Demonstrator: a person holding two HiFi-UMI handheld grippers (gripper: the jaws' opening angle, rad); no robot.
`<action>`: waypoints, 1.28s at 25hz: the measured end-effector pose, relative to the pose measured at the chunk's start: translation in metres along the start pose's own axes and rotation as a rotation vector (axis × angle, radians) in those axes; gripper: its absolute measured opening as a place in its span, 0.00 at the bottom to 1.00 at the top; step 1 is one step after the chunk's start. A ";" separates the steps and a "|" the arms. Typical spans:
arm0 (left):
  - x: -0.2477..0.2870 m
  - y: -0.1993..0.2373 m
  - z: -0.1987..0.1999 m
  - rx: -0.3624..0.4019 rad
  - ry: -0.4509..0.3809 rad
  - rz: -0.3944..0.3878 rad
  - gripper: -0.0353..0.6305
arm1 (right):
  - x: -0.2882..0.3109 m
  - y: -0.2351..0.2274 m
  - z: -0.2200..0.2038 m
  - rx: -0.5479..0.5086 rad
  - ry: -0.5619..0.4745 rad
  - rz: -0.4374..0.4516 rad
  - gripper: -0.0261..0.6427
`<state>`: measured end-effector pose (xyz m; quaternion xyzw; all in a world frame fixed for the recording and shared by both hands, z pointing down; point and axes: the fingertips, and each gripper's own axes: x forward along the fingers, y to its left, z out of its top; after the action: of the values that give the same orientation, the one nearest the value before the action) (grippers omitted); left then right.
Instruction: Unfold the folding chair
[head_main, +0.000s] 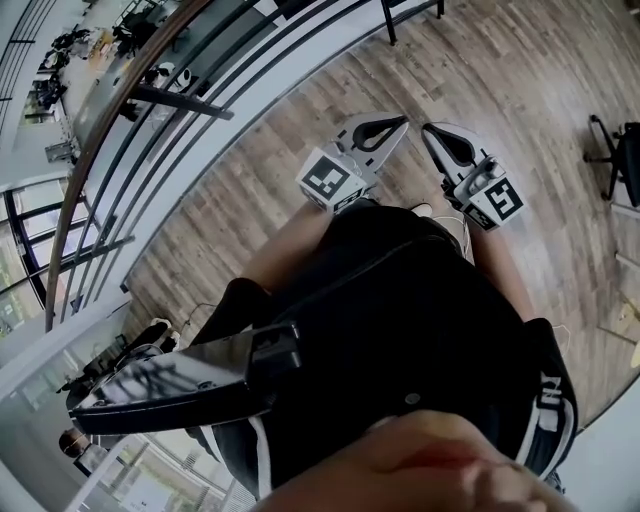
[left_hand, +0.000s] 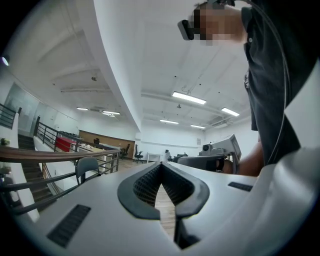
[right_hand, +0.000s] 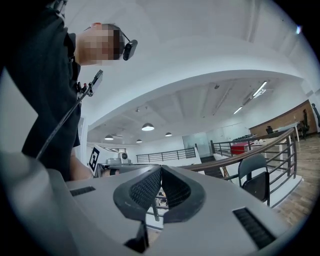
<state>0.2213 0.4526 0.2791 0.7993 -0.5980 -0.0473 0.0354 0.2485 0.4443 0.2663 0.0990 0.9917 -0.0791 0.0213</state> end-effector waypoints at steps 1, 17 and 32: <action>-0.004 0.003 0.000 -0.005 -0.001 0.001 0.06 | 0.005 0.004 0.000 0.004 -0.004 0.009 0.05; -0.047 0.064 0.012 0.010 -0.007 -0.005 0.06 | 0.069 0.006 -0.002 -0.011 0.032 -0.023 0.05; 0.058 0.118 0.008 0.008 0.004 0.059 0.06 | 0.077 -0.120 0.013 -0.036 -0.013 0.009 0.05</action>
<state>0.1246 0.3641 0.2829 0.7816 -0.6214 -0.0426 0.0348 0.1497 0.3413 0.2674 0.1027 0.9924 -0.0616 0.0299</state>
